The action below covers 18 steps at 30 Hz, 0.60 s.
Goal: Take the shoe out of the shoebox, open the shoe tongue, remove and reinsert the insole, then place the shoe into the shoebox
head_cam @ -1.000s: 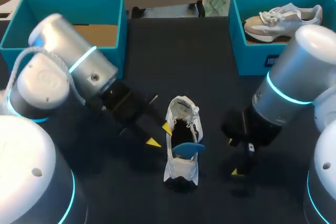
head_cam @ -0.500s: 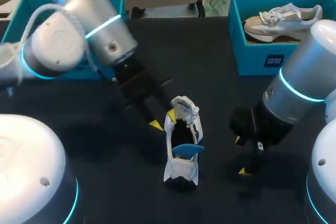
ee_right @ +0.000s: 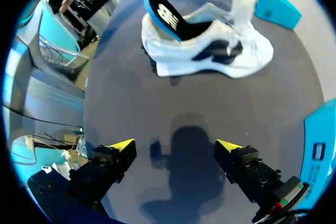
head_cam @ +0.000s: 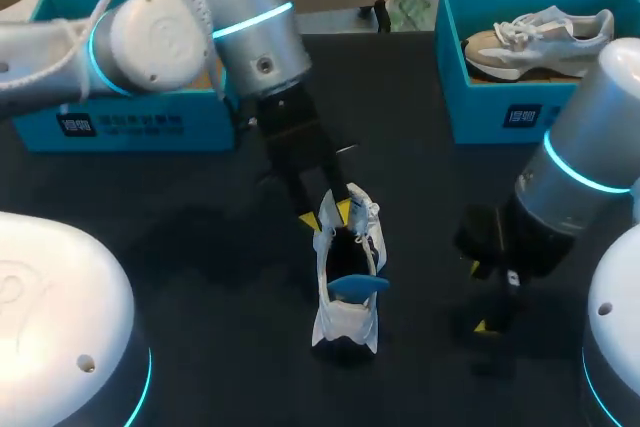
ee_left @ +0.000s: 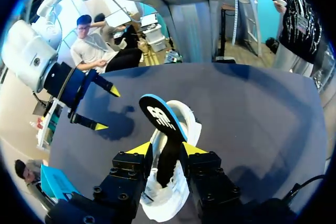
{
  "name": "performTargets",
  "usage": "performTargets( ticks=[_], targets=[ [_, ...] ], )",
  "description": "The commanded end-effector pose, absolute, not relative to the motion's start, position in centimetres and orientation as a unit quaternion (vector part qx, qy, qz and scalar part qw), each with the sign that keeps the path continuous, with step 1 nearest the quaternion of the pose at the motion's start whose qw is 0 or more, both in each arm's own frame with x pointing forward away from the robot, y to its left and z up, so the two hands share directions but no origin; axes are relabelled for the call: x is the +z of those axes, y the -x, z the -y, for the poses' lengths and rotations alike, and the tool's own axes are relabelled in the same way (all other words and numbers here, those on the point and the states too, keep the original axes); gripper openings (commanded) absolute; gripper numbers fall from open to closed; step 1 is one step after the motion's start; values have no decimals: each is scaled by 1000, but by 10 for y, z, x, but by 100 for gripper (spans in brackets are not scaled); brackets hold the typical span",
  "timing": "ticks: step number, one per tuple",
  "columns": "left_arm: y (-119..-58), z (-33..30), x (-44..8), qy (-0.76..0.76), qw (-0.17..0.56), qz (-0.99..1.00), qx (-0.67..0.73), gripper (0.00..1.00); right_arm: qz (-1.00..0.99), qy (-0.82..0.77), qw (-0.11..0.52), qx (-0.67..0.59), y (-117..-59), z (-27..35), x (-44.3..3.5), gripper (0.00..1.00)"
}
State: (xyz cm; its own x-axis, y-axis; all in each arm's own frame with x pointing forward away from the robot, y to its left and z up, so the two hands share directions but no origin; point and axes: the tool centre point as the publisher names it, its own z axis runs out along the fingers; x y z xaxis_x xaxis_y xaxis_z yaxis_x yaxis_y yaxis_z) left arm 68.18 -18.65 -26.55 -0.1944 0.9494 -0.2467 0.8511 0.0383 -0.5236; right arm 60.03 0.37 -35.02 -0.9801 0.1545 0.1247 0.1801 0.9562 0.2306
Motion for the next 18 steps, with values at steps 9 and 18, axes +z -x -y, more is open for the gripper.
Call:
performTargets(
  ticks=[9,18],
  targets=[
    [-684,175,-250,670,139,699,208,35,983,113,38,-139,-568,48,-335,100],
    [-690,183,-256,688,130,687,193,0,983,113,38,-139,-568,48,-335,100]
  ],
)
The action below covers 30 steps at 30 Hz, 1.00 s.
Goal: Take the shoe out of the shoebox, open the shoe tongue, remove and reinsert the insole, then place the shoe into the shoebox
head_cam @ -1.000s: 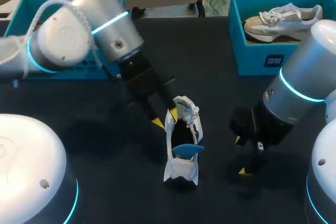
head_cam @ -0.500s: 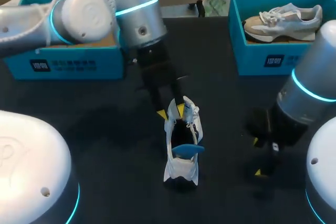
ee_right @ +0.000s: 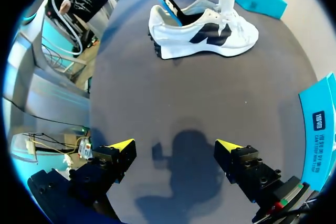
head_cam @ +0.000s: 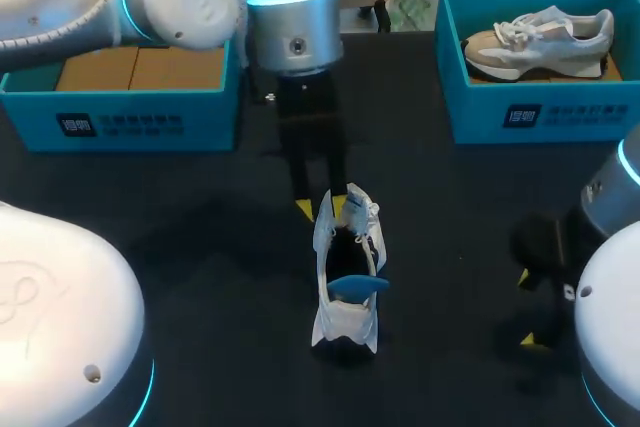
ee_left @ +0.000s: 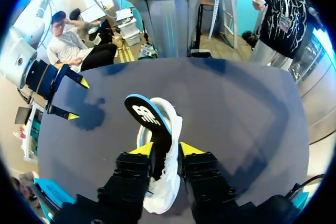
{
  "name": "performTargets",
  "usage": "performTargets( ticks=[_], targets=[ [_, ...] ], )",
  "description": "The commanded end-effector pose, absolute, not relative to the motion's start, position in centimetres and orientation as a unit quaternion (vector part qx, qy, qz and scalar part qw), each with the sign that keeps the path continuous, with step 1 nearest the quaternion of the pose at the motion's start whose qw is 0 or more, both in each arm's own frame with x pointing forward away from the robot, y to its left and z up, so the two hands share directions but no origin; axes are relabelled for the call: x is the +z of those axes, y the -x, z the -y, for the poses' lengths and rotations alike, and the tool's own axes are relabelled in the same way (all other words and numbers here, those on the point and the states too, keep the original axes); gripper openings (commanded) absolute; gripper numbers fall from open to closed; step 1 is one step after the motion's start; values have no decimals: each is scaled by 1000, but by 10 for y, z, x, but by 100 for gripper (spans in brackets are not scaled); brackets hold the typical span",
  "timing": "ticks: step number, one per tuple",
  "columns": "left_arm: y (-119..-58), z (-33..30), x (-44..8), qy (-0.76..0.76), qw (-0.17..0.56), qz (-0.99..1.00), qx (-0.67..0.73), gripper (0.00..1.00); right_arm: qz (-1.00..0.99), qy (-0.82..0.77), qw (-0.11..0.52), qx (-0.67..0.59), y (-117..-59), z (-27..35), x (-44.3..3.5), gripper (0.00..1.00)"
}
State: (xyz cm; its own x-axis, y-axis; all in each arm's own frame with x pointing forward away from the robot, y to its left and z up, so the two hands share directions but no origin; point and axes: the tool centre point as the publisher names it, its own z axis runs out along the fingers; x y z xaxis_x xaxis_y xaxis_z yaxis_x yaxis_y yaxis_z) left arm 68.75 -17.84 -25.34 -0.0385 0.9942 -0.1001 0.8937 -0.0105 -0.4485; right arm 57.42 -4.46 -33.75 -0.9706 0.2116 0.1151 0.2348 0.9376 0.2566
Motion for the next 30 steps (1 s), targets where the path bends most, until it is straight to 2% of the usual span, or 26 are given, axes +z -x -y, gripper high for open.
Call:
performTargets(
  ticks=[1,17,30],
  targets=[
    [-690,183,-257,689,130,686,194,0,983,113,38,-139,-568,48,-335,100],
    [-689,183,-260,687,140,682,211,0,983,113,38,-139,-568,48,-335,100],
    [-695,188,-276,763,143,611,153,0,983,113,38,-139,-568,48,-335,100]
  ],
)
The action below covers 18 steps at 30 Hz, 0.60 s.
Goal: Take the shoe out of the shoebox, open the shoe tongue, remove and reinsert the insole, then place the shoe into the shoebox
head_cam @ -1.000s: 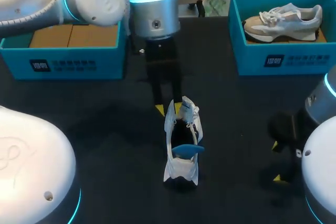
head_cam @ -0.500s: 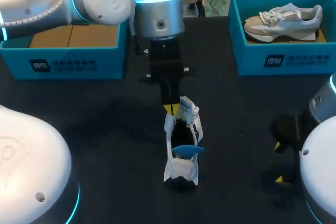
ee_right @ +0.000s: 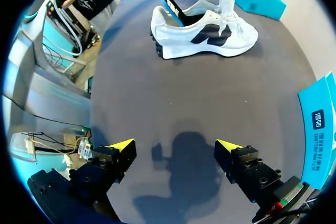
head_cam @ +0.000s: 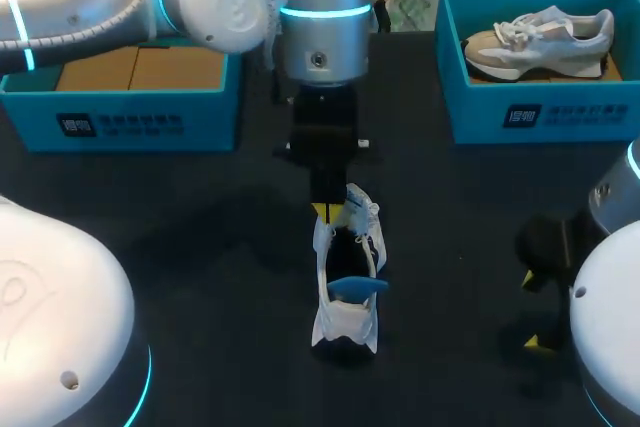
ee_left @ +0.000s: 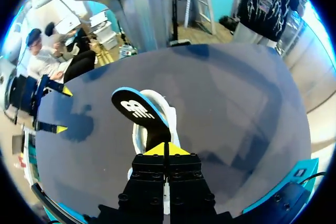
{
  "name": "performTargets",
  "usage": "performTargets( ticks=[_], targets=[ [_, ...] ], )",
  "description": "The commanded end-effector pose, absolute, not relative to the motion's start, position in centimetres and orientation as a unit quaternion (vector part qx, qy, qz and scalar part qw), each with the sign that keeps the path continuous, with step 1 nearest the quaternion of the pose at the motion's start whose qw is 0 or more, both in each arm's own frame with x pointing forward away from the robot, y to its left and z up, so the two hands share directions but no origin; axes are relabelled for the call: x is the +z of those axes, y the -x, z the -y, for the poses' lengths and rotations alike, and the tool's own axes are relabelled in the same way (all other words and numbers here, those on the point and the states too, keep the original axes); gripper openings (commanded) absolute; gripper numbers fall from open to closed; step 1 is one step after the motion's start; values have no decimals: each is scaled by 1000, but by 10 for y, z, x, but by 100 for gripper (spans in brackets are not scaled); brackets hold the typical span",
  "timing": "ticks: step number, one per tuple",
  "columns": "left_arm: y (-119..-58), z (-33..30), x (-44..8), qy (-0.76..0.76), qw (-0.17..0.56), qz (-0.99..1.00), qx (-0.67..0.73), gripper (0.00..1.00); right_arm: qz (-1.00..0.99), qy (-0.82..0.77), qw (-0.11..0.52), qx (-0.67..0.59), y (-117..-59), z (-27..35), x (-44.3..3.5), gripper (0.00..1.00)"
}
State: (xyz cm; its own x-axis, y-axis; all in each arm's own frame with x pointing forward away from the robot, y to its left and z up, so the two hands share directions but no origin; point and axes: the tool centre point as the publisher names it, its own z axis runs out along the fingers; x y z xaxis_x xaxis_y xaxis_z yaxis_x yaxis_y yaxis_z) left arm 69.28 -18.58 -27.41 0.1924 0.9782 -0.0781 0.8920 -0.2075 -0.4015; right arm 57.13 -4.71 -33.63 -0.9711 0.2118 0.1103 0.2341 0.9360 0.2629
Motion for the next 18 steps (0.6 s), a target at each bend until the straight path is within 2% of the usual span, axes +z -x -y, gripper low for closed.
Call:
performTargets(
  ticks=[1,7,18],
  targets=[
    [-695,188,-276,763,143,611,153,0,983,113,38,-139,-568,48,-335,100],
    [-695,188,-276,763,143,611,153,0,983,113,38,-139,-568,48,-335,100],
    [-678,217,-320,815,152,550,102,0,983,113,38,-139,-568,48,-335,100]
  ],
)
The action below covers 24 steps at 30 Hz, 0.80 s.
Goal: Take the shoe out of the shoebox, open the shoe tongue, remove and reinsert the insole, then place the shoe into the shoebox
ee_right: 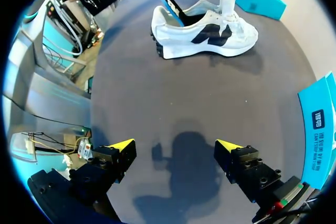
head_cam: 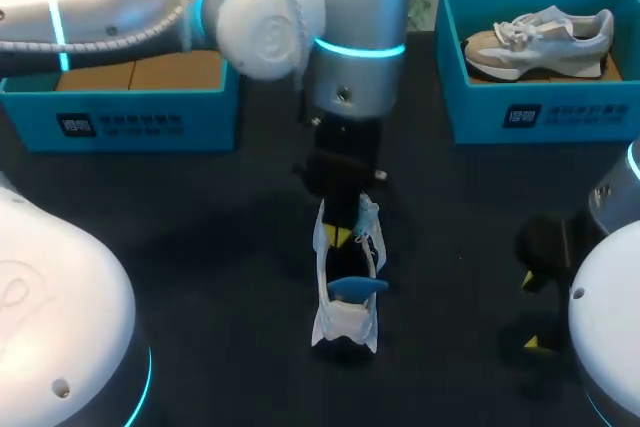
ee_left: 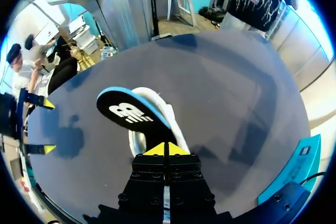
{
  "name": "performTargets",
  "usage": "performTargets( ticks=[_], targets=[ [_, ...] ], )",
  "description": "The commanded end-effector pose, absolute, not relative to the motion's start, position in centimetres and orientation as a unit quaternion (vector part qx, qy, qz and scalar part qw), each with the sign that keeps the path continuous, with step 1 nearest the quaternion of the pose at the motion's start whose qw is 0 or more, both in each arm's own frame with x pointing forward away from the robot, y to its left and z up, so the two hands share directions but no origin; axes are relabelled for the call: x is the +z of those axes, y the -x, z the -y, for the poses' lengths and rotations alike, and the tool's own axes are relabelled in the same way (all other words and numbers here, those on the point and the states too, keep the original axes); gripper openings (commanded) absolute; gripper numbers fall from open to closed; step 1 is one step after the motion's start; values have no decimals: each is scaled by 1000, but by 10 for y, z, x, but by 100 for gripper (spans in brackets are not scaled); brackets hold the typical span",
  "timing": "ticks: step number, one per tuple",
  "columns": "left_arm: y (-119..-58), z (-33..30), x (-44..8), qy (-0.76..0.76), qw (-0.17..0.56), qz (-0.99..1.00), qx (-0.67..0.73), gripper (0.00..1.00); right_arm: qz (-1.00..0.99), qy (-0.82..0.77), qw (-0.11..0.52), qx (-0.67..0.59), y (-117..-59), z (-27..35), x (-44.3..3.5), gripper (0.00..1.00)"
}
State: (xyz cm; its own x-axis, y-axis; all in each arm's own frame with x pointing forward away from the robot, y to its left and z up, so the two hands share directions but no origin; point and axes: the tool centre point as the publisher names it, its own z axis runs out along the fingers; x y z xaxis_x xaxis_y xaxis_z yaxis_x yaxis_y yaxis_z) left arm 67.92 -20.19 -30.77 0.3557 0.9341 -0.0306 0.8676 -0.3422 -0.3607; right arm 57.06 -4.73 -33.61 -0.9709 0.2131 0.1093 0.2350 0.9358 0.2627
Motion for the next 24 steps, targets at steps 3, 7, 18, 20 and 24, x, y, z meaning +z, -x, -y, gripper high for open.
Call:
performTargets(
  ticks=[3,7,18,20,24],
  targets=[
    [-676,216,-328,818,147,549,92,0,983,113,38,-139,-568,48,-335,100],
    [-676,210,-339,819,146,548,91,0,983,113,38,-139,-568,48,-335,100],
    [-666,190,-366,820,149,547,75,0,983,113,38,-139,-568,48,-335,100],
    [-667,190,-373,816,150,554,70,0,983,113,38,-139,-568,48,-335,100],
    [-668,188,-380,811,153,561,71,0,983,113,38,-139,-568,48,-335,100]
  ],
)
